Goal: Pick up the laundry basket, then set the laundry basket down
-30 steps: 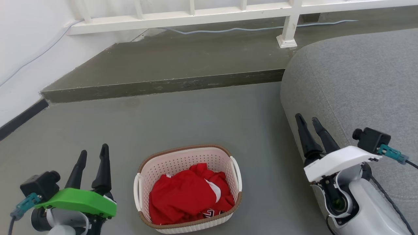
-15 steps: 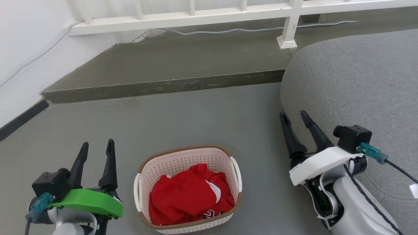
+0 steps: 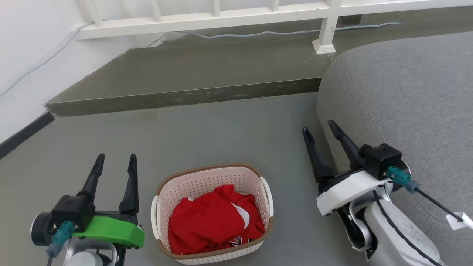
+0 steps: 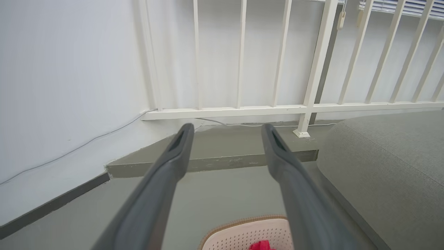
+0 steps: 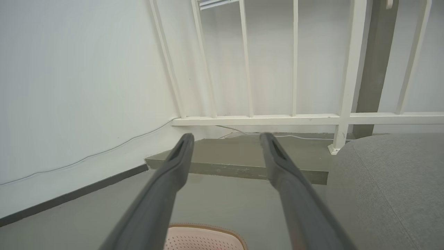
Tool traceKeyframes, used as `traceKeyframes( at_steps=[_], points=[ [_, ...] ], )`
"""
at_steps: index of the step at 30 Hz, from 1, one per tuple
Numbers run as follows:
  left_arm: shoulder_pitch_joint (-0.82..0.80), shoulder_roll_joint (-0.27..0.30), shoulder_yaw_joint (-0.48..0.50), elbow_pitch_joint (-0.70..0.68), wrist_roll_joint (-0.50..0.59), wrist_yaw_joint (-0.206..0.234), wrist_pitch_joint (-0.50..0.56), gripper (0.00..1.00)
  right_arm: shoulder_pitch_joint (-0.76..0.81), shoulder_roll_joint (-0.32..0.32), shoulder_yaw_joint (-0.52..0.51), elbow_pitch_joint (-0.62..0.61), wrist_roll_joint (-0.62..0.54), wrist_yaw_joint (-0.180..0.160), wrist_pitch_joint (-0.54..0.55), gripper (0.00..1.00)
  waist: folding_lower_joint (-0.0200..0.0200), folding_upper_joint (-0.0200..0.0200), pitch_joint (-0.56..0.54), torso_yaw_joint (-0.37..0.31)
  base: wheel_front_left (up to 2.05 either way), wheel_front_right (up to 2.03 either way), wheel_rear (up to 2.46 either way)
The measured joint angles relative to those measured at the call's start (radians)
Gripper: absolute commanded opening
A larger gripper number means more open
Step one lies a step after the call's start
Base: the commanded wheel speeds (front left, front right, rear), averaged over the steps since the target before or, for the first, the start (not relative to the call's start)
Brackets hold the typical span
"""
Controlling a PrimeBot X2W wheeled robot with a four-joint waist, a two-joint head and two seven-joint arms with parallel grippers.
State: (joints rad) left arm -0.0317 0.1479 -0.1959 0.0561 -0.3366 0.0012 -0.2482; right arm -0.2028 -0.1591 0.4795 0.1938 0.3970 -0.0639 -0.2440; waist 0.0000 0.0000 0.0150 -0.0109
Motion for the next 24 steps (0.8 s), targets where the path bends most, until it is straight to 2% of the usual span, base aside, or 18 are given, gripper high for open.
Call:
traceKeyframes(
  at_steps=[3,24],
  points=[
    [0.0,-0.002,0.0,-0.002,0.014,0.0,-0.001,1.0,-0.003,0.0,0.008,-0.002,-0.028,-0.001,-0.006,1.0,0.0,0.0,0.002,0.0,0.0,0.0,0.0],
    [0.0,-0.026,0.038,-0.001,0.015,-0.012,-0.004,1.0,-0.004,0.007,-0.007,-0.01,-0.032,-0.001,-0.007,1.0,0.0,0.0,0.049,-0.001,0.0,0.0,0.0]
  ],
)
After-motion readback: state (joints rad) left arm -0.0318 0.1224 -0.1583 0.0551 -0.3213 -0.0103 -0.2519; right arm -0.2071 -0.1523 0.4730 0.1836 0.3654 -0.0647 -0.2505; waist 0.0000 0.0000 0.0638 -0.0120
